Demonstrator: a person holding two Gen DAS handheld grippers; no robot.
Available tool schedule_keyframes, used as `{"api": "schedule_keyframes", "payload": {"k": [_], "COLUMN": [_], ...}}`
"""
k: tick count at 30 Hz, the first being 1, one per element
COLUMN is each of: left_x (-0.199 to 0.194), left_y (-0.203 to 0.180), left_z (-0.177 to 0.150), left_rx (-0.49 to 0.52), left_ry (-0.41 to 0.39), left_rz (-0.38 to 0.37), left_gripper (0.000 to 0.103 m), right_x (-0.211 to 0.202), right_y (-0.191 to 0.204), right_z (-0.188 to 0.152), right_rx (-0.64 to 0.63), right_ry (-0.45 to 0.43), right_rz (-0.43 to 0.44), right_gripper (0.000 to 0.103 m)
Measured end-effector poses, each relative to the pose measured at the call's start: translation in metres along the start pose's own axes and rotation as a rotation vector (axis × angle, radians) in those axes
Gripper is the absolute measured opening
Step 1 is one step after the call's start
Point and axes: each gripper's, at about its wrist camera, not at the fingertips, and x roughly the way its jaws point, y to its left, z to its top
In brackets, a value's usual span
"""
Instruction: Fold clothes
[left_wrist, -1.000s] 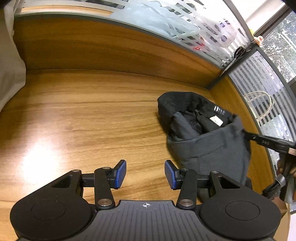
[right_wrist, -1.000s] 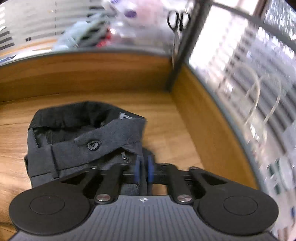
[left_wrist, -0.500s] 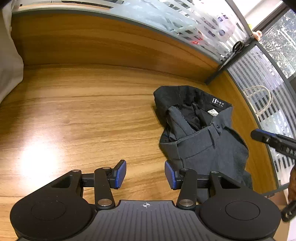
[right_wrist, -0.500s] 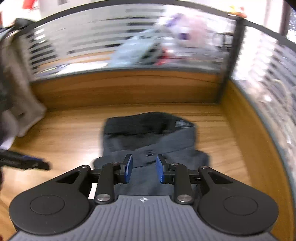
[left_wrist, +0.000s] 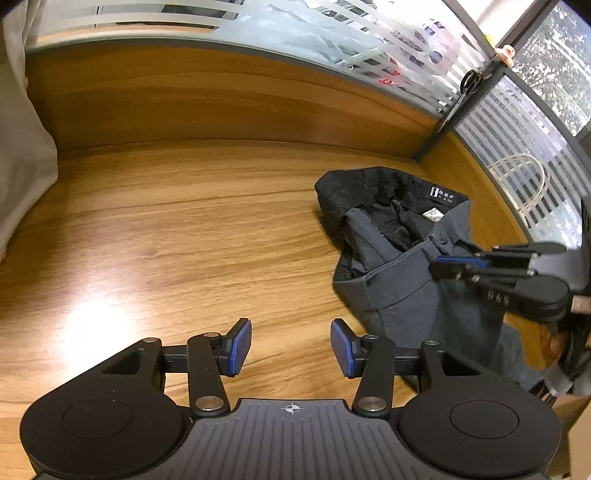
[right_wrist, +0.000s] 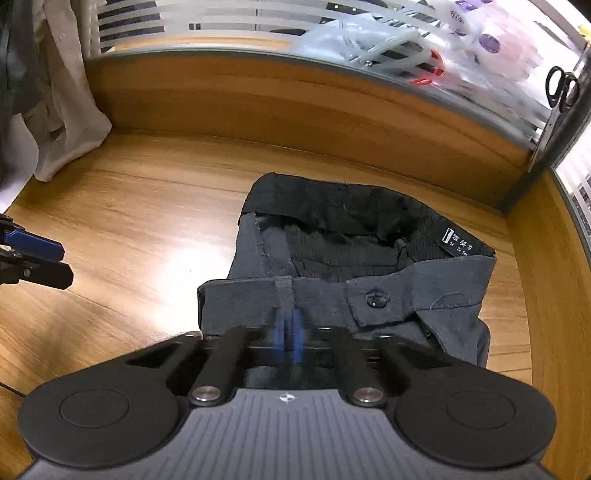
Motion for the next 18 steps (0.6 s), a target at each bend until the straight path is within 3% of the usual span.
{"api": "schedule_keyframes", "payload": {"k": [4,10,18], "left_x": [0.004,0.016,0.015], "left_y": [0.0,-0.008,-0.034], "left_z": [-0.003,0.001,0.022], "left_rx": [-0.006,-0.115,-0.179], "left_ry": [0.004,0.014,-0.071], "left_rz": [-0.016,-0.094,-0.124], "left_gripper": [0.056,0.057,0.058], "right_x": [-0.027,-0.07,-0.11], "right_y": [-0.007,0.003,0.028], "right_z": [0.005,0.008,0.014], "right_rx": [0.045,0.074,0.073], "right_ry": [-0.06,-0.15,-0.217], "right_rz": [0.072,0.126,0.192], "right_gripper": [0.002,0.002,0.002]}}
